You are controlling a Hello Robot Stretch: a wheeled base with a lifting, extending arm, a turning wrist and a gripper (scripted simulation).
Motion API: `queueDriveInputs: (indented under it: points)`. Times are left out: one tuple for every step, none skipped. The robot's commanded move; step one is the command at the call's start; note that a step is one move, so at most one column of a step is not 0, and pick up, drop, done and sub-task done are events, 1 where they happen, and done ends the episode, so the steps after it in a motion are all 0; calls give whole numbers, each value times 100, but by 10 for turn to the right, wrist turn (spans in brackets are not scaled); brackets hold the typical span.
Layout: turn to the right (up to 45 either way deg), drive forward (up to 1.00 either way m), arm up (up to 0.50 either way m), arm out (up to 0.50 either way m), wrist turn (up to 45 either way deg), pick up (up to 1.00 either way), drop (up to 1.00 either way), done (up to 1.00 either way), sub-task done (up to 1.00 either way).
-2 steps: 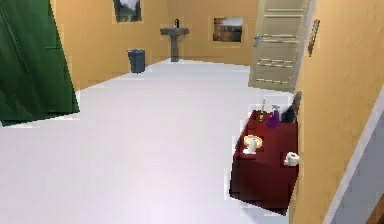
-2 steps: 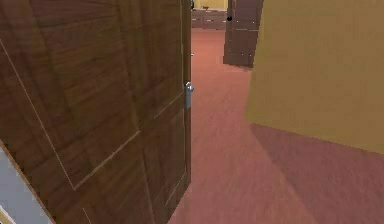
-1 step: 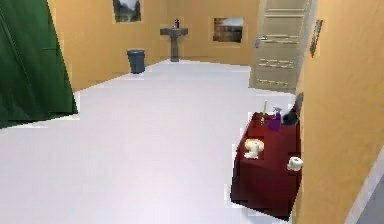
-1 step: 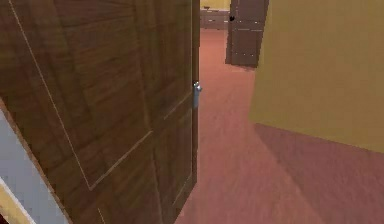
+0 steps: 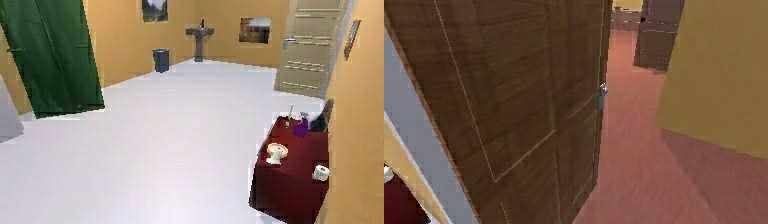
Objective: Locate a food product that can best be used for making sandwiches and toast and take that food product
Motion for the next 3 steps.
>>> queueDriveInputs:
  points:
    - [0, 100, 0, 0, 0, 0, 0, 0, 0]
    - [-60, 0, 0, 0, 0, 0, 0, 0, 0]
    - [0, 45, 0, 0, 0, 0, 0, 0, 0]
